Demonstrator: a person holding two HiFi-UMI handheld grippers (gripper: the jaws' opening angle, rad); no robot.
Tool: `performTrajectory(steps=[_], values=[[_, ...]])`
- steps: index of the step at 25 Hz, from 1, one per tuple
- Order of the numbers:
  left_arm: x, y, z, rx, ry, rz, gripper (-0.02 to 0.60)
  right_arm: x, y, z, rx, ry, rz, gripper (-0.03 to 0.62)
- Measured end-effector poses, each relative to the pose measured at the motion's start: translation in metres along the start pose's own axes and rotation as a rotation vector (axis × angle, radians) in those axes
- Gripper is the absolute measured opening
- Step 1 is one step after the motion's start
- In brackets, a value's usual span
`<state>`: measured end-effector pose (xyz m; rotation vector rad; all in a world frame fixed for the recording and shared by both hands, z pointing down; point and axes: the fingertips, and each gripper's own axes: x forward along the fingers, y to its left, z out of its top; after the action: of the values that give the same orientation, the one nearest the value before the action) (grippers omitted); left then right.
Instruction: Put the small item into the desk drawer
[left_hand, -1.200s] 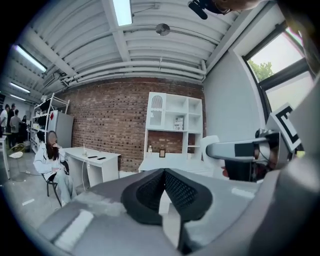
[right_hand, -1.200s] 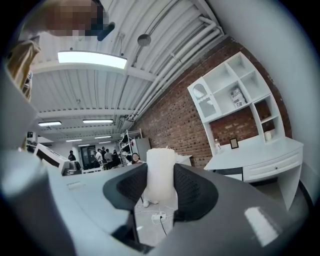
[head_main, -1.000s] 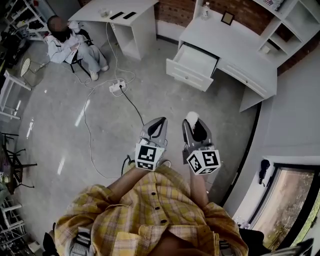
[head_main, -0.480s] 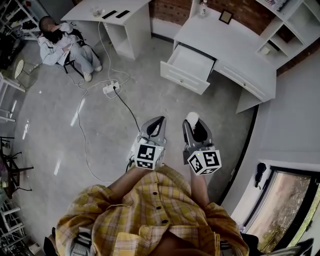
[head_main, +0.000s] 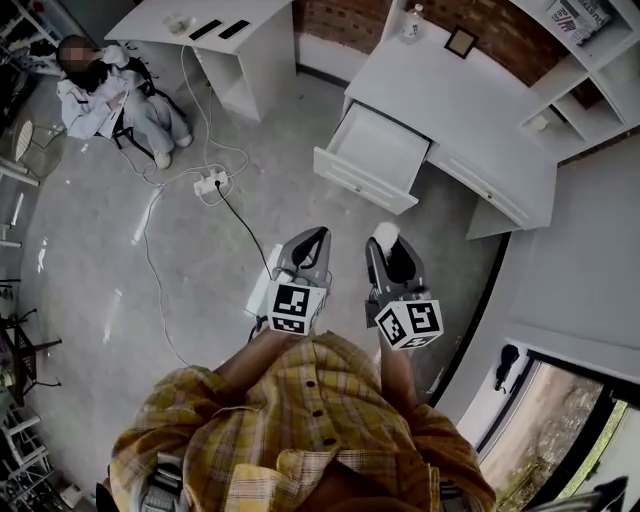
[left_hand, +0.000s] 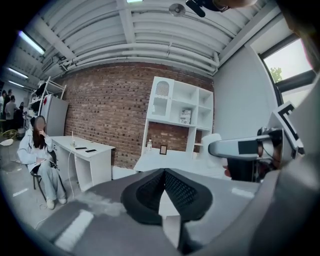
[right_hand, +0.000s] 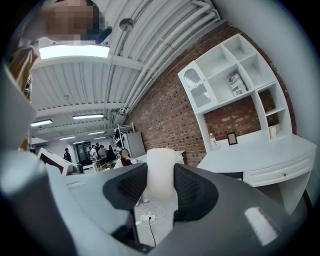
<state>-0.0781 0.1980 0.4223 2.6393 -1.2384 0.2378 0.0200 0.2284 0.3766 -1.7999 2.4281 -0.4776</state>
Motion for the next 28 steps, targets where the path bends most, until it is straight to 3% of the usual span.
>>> performTrajectory(steps=[14,28], values=[[0.132,0.089,0.045,-0.019,0.020,-0.019,0.002,0.150,-0.054,0.041,-0.009,0.048,-0.024,0.163],[0.190,0.106,0.032,-0.069,0.078,-0.032,0.002,0.197,-0.098,0.028,0.048,0.105,-0.049,0.163]])
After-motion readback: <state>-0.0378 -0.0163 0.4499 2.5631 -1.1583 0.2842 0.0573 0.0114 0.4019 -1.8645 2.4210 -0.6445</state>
